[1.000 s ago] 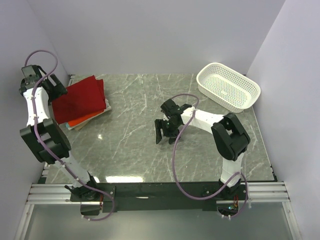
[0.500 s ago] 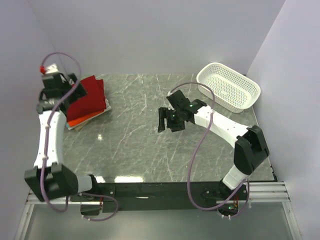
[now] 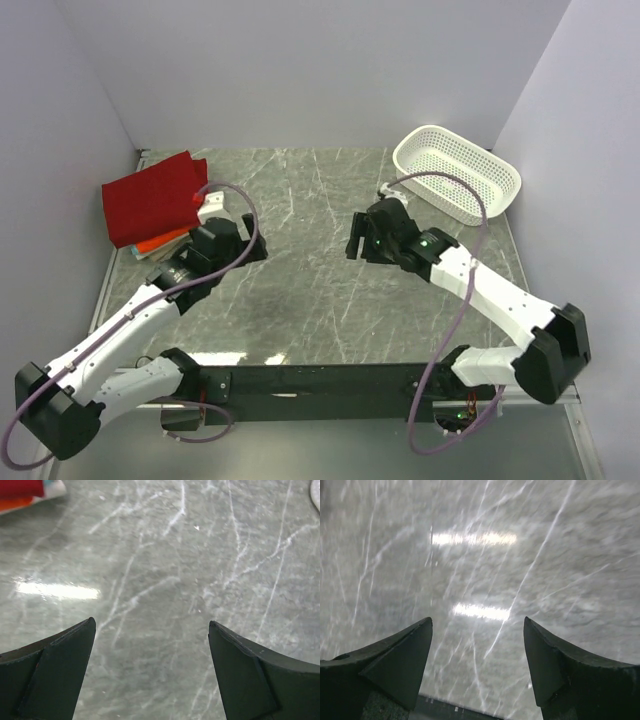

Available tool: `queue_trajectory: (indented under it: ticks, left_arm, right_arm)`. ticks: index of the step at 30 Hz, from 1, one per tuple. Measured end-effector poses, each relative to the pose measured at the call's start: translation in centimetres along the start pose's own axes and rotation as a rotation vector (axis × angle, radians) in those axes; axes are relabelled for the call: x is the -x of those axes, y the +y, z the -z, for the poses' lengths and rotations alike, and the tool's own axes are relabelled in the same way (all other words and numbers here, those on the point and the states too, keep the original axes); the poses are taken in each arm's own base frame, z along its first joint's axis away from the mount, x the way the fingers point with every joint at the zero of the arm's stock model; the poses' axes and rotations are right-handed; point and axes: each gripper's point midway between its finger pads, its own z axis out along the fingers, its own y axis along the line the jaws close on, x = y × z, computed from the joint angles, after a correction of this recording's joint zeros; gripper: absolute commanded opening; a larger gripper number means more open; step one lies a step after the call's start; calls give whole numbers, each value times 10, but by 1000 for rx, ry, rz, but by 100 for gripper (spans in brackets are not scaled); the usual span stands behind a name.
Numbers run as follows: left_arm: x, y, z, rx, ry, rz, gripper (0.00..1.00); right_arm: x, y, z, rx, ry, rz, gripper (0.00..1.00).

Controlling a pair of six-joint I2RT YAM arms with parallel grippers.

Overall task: Fold and stack the t-shirts
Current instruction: Reset both grippers

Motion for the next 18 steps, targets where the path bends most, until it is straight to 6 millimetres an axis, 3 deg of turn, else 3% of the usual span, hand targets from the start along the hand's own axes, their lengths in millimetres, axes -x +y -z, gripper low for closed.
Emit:
queue_trajectory:
  ticks: [5, 14, 18]
  left_arm:
    - [-10, -21, 6, -30, -19, -9, 99]
    - [3, -40, -1, -75, -87, 7, 99]
    - [11, -43, -2, -79, -122, -4, 100]
  right_arm:
    - [12, -23, 13, -51, -143, -50, 80]
    - [10, -69, 30, -167, -307, -149, 80]
    - [14, -86, 47, -202, -393, -207, 80]
